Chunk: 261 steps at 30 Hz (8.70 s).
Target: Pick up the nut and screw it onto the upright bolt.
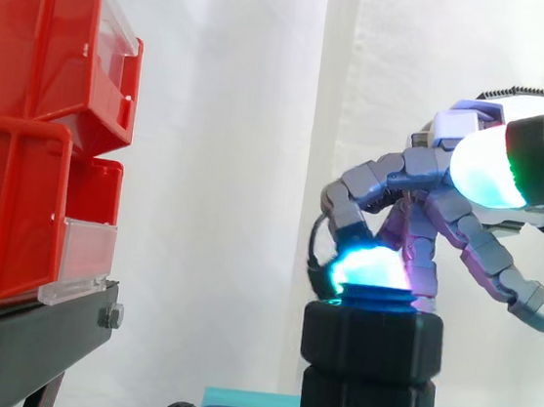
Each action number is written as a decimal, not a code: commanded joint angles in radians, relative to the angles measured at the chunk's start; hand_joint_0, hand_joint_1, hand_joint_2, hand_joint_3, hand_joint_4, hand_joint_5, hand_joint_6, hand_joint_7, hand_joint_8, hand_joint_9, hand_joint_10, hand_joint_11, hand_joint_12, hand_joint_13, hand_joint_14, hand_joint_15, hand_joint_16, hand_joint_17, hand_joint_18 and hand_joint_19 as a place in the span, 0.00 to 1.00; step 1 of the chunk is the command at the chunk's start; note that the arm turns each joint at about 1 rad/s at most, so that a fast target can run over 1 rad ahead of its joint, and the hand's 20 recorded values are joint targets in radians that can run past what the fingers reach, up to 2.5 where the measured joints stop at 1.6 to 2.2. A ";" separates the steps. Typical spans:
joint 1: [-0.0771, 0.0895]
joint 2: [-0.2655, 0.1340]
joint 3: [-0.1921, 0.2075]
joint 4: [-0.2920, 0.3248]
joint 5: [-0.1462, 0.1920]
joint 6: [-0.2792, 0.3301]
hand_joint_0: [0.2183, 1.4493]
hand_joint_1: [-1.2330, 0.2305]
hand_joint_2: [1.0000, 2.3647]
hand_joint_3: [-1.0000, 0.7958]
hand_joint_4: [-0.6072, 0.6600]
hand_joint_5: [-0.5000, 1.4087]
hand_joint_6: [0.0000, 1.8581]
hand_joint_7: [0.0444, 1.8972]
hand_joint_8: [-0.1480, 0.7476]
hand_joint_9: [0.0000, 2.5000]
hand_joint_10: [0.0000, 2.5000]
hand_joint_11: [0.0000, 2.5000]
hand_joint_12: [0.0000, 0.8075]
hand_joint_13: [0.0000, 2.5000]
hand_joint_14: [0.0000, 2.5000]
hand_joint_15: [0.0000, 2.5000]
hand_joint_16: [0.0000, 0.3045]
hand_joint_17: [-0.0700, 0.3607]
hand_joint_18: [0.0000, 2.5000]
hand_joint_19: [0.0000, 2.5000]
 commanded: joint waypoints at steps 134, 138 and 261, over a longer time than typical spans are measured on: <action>0.014 -0.033 -0.032 0.143 -0.016 0.041 0.18 0.65 0.00 0.28 0.69 0.19 0.27 0.41 0.55 0.33 0.00 0.03 0.54 0.18 0.00 0.00 0.20 0.48 0.15 0.05; 0.014 -0.033 -0.031 0.143 -0.016 0.041 0.19 0.65 0.00 0.28 0.72 0.21 0.27 0.45 0.55 0.36 0.00 0.04 0.54 0.20 0.00 0.00 0.20 0.47 0.16 0.05; -0.001 -0.079 0.017 0.173 -0.062 0.060 0.22 0.59 0.00 0.28 0.65 0.26 0.27 0.65 0.53 0.53 0.00 0.11 0.33 0.25 0.00 0.00 0.09 0.30 0.12 0.00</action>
